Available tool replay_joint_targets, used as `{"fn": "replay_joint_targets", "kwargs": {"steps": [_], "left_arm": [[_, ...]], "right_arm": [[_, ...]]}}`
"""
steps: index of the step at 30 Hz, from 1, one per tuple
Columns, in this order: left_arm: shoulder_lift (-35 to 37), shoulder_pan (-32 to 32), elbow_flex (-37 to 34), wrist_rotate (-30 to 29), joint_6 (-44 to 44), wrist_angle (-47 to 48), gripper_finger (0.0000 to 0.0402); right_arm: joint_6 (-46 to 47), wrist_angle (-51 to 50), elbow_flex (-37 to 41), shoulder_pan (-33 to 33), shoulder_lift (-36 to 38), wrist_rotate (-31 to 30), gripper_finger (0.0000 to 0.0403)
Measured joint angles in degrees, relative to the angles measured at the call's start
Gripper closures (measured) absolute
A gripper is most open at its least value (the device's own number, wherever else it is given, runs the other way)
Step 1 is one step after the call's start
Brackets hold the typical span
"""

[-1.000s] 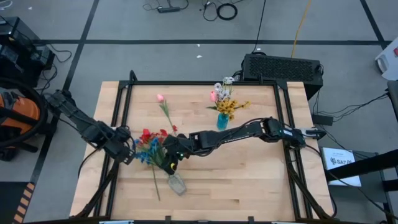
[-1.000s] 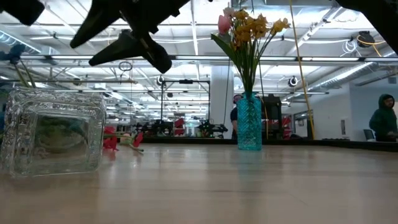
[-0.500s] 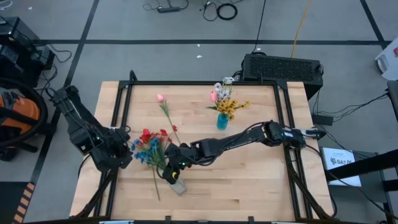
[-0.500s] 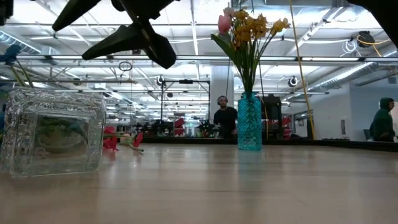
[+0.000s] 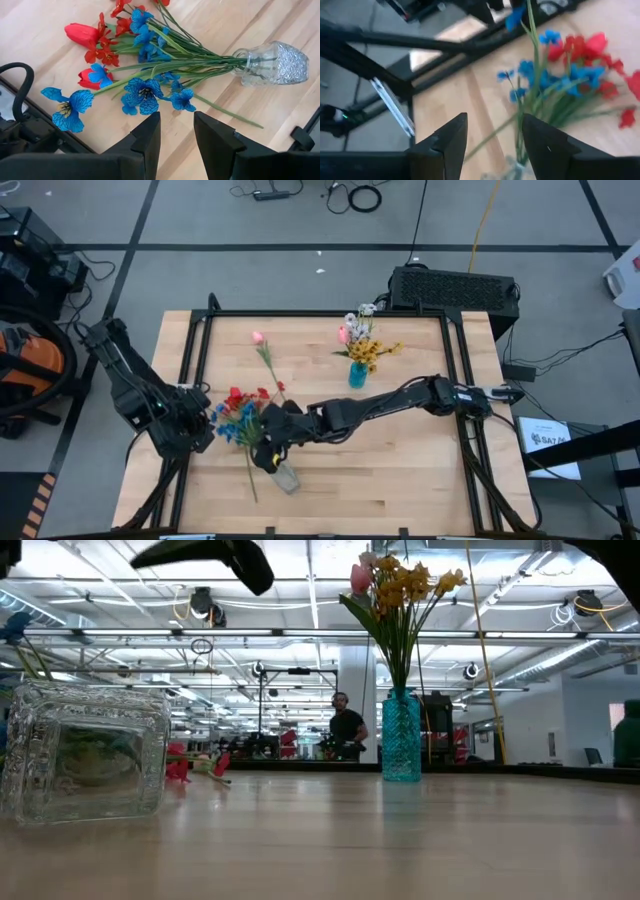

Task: Sort flowers into vase by color
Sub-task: Adjust the transparent vase

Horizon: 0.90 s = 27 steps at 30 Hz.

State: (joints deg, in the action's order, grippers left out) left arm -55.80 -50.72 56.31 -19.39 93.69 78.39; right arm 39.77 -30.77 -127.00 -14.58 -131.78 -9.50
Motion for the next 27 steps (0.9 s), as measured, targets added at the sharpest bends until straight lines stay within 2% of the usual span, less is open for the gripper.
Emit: {"fn": "replay_joint_targets", "kwargs": {"steps": [4,8,10,14,19,24,27], "left_arm": [[-0.6,0.0,-0.1,0.5,0.3,-1.6,0.0277],[-1.4,0.0,-0.1,0.7,0.1,-9.8,0.0277],[-2.2,0.0,-0.1,0.7,0.4,-13.7,0.0277],[-4.7,0.0,-0.1,0.8,1.9,-18.3,0.0277],[-7.6,0.0,-0.1,1.2,8.9,-18.4,0.0277],[-10.1,0.1,-0.1,1.1,13.2,-20.1,0.0277],[-11.7,0.6,-0.1,0.2,15.6,-22.5,0.0277]], "right_arm": [[0.0,-4.9,0.0,-0.3,-0.8,0.3,0.0222],[0.7,-14.4,0.1,-0.3,-1.0,0.6,0.0222],[4.7,-20.2,0.1,0.0,-0.9,0.5,0.0222],[14.0,-35.8,0.1,0.4,-0.8,2.1,0.0222],[18.8,-59.4,0.1,-2.5,-0.7,2.1,0.0222],[16.6,-53.4,8.3,-5.4,4.5,1.8,0.0222],[19.8,-52.0,19.0,-7.3,10.6,-0.2,0.0222]]}}
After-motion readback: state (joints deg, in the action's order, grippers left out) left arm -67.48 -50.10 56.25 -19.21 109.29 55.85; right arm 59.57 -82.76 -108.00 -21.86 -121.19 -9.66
